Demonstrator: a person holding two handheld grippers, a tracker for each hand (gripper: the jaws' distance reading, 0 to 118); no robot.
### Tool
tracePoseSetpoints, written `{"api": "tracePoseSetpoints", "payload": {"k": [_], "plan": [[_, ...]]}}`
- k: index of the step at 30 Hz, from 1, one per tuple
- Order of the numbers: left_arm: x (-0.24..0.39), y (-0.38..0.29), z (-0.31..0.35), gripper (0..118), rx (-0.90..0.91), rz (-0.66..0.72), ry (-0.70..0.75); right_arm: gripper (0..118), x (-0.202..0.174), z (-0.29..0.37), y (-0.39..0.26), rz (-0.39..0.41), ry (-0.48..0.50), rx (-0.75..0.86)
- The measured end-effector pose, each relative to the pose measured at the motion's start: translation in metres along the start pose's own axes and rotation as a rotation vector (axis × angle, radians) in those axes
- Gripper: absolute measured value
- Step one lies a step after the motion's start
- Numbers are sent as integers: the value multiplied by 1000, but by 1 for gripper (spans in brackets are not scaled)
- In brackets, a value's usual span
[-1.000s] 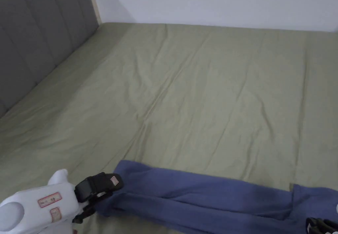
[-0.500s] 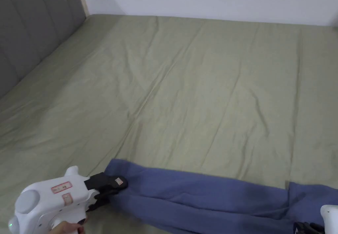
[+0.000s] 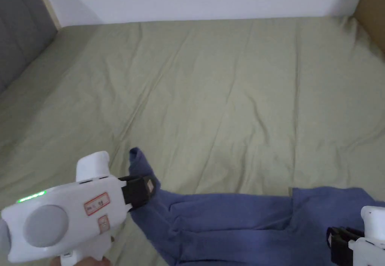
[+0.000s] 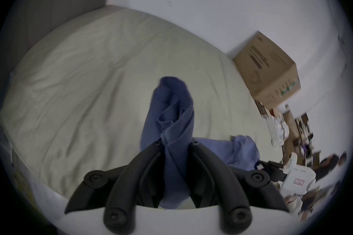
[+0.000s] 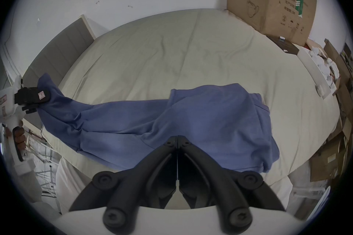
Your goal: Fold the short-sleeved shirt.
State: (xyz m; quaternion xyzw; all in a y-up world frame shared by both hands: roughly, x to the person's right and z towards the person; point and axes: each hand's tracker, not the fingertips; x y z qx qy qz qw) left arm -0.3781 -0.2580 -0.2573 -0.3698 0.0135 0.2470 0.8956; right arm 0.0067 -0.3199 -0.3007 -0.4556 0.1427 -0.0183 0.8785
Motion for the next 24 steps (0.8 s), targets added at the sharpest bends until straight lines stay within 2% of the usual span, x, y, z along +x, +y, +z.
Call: {"api": "tracePoseSetpoints", "payload": {"k": [4, 7, 8, 9, 10, 11, 12, 15, 17, 18, 19, 21, 22, 23, 24], "plan": [[49, -22, -41, 16, -81, -78, -110, 0, 17, 3, -5, -51, -12, 6], [78, -43, -82, 16, -193, -112, -130, 0, 29, 6, -9, -84, -17, 4], [86, -50, -94, 20, -223, -134, -147, 0, 32, 7, -11, -94, -22, 7], [94, -57, -106, 30, -258, -140, -156, 0, 35, 8, -12, -100, -24, 10], [99, -62, -113, 49, -285, -146, -168, 0, 38, 9, -13, -109, -27, 11], [105, -67, -122, 73, -310, -177, -182, 0, 42, 10, -14, -119, -30, 13], [108, -70, -127, 83, -328, -190, -183, 0, 45, 11, -15, -127, -33, 13], [113, -68, -120, 93, -309, -169, -131, 0, 52, 14, -16, -147, -37, 16], [105, -61, -106, 95, -264, -156, -162, 0, 54, 17, -17, -157, -35, 25], [101, -55, -98, 93, -241, -132, -169, 0, 54, 19, -17, -161, -32, 27], [96, -50, -92, 85, -223, -107, -174, 0, 55, 19, -17, -162, -26, 29], [82, -43, -78, 81, -152, -44, -140, 0, 54, 20, -16, -157, -22, 38], [76, -42, -75, 65, -117, -31, -130, 0, 54, 20, -16, -155, -22, 40], [70, -41, -75, 25, -112, -41, -100, 0, 53, 21, -16, -154, -20, 43], [65, -41, -78, 2, -136, -40, -48, 0, 53, 21, -16, -156, -15, 45]]}}
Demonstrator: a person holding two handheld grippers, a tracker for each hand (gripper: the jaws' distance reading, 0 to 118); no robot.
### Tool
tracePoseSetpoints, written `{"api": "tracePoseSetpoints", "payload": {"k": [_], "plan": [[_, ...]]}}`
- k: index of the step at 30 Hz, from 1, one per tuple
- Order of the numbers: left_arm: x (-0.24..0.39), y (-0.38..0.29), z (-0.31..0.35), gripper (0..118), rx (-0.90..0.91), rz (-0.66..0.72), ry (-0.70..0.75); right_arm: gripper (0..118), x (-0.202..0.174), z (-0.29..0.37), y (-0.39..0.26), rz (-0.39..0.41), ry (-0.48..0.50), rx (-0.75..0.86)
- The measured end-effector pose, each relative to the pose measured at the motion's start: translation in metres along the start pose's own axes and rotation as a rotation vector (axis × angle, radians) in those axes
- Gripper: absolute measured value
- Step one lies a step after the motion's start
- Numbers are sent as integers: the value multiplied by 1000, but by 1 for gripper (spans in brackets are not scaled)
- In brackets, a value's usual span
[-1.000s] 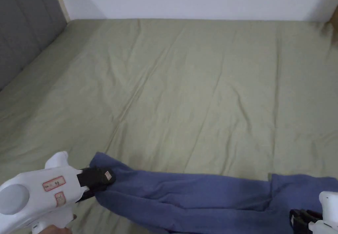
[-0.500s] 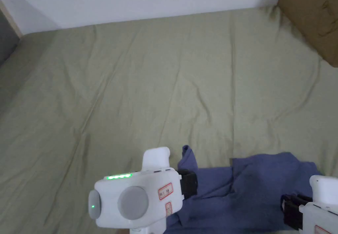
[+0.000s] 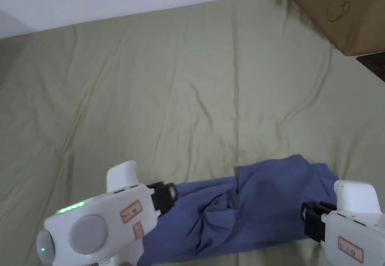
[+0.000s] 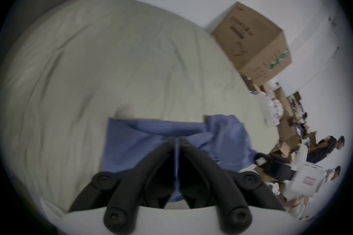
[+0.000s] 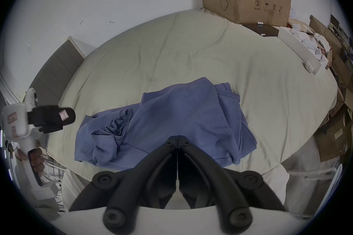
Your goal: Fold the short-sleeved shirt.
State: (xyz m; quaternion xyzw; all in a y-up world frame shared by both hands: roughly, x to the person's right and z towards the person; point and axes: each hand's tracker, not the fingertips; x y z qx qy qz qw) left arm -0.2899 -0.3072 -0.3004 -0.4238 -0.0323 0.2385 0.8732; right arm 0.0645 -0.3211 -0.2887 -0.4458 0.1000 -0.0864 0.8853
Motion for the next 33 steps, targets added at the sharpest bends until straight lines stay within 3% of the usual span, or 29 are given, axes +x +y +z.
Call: {"api": "tracePoseSetpoints", "payload": {"k": [3, 7, 18, 22, 27, 33], "plan": [[-5, -11, -14, 3, -74, -28, 64, 0, 0, 0, -2, 0, 12, -1], [-3, -26, -36, 3, -153, 28, -45, 0, 4, -2, -4, -13, 18, -11], [49, -50, -77, 3, -295, -86, -184, 0, 12, -3, -7, -41, 7, -27], [67, -63, -85, 3, -325, -184, -177, 0, 12, -2, -8, -42, 9, -29], [63, -63, -81, 3, -341, -140, -221, 0, 10, 2, -6, -33, 2, -22], [4, -24, -20, 3, -153, 65, -317, 0, 4, 6, -3, -16, -5, -15]]}}
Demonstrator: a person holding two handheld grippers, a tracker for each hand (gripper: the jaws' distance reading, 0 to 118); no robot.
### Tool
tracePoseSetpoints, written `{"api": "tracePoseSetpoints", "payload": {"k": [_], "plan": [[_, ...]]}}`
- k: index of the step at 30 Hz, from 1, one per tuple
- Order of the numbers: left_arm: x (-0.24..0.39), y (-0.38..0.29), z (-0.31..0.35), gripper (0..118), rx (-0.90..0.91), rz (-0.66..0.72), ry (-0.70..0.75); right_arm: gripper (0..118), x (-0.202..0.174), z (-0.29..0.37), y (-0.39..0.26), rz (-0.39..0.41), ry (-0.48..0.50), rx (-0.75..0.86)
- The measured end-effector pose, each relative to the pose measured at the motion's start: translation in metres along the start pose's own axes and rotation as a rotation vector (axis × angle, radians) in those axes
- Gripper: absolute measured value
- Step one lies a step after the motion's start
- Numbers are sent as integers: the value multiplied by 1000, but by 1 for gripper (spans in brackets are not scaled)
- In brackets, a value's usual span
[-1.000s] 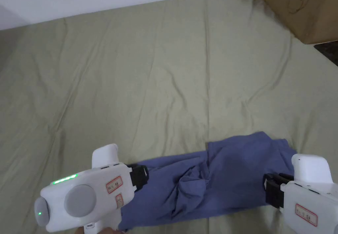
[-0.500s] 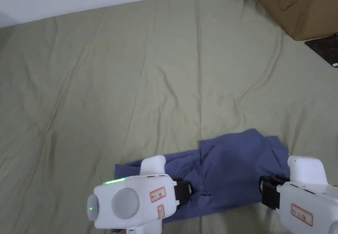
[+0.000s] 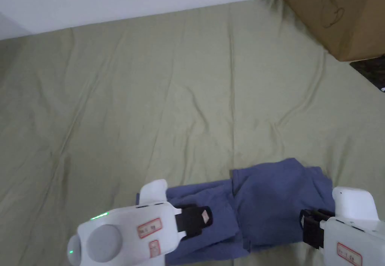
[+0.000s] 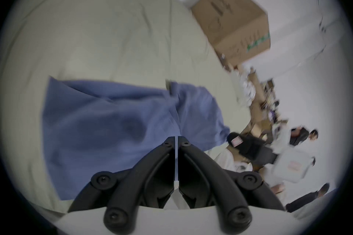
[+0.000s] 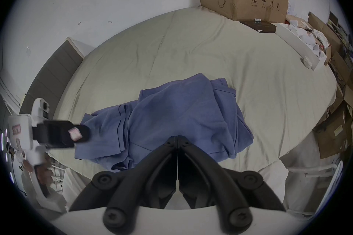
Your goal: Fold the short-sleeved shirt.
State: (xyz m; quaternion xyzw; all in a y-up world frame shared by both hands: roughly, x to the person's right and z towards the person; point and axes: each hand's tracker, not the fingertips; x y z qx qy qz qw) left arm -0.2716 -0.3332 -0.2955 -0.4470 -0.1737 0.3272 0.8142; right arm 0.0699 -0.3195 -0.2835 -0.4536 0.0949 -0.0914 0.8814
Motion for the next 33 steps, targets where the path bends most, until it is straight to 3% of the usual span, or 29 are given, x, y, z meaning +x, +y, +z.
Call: {"api": "tracePoseSetpoints", "payload": {"k": [3, 4, 7, 8, 9, 13, 17, 20, 23, 24, 25, 26, 33], "plan": [[-42, 10, 45, 3, 77, 74, -27, 0, -4, -1, 0, 12, 0, -4], [-55, 10, 56, 10, 89, 83, -24, 0, -6, -2, 0, 17, 2, -7], [-96, 10, 78, 95, 81, 115, -3, 0, -16, -5, 0, 41, 3, -20], [-110, 11, 79, 111, 51, 129, -18, 0, -20, -6, 0, 51, 2, -21], [-120, 10, 80, 114, 33, 149, -45, 0, -25, -7, 0, 63, 3, -28], [-140, 11, 62, 114, 13, 212, -139, 0, -43, -10, 1, 107, 8, -41], [-150, 12, 25, 115, -59, 253, -99, 0, -58, -13, 2, 145, 5, -47], [-159, 13, 16, 115, -14, 211, -220, 0, -65, -14, 2, 167, 3, -51], [-159, 14, 7, 109, -44, 209, -230, 0, -70, -20, 2, 181, -2, -67], [-155, 12, 11, 103, -47, 193, -253, 0, -72, -21, 1, 184, -2, -73], [-157, 13, 13, 83, -41, 204, -242, 0, -73, -21, 0, 186, 1, -76], [-161, 13, 8, 10, -58, 238, -192, 0, -75, -21, 0, 188, 1, -78], [-172, 16, 29, 12, -40, 239, -226, 0, -78, -22, -1, 212, -13, -90]]}}
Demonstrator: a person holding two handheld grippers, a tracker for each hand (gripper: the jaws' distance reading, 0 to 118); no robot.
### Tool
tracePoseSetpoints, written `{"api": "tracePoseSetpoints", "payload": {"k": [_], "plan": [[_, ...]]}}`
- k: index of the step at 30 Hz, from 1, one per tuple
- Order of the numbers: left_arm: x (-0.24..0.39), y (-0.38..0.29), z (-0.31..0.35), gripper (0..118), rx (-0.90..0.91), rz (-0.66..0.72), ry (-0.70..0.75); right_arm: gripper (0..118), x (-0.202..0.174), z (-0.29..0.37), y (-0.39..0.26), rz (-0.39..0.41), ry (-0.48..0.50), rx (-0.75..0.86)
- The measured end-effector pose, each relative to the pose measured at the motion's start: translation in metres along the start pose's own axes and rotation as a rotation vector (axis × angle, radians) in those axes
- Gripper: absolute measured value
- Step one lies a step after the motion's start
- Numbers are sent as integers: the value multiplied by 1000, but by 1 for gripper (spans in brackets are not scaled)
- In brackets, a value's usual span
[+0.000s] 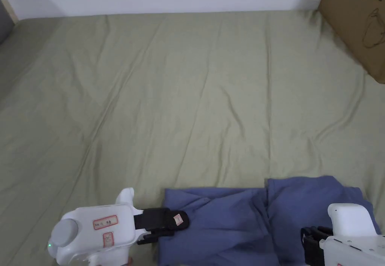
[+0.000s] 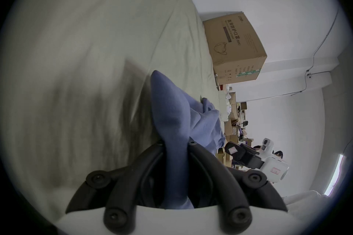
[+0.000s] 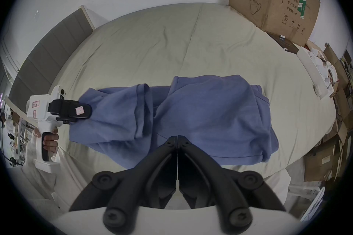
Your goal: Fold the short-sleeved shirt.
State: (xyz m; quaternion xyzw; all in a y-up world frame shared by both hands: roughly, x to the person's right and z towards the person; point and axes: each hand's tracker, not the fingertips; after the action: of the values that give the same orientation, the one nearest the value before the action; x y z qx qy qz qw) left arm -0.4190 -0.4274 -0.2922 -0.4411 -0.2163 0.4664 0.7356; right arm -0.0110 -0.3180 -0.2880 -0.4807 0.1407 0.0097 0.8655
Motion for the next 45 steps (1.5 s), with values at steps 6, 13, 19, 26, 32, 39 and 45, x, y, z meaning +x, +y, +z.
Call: {"api": "tracePoseSetpoints", "payload": {"k": [6, 13, 19, 26, 32, 39, 45], "plan": [[3, 16, 70, 12, 64, -54, 159, 0, -1, 2, 1, 4, 3, 9], [-8, 30, 161, 12, 205, 7, 355, 0, 5, -4, -3, -25, 11, -5], [23, 22, 151, 12, 212, 15, 429, 0, 6, -5, -6, -31, 25, -13], [106, 32, 130, 12, 259, -46, 357, 0, 17, 4, -5, -56, 31, 19], [170, 31, 56, 12, 168, -113, 381, 0, 38, 7, -10, -104, 29, 31], [184, 22, -61, 19, -21, -220, 458, 0, 65, 9, -19, -171, 12, 32], [179, 8, -112, 108, -163, -262, 488, 0, 83, 10, -25, -220, -6, 25]]}}
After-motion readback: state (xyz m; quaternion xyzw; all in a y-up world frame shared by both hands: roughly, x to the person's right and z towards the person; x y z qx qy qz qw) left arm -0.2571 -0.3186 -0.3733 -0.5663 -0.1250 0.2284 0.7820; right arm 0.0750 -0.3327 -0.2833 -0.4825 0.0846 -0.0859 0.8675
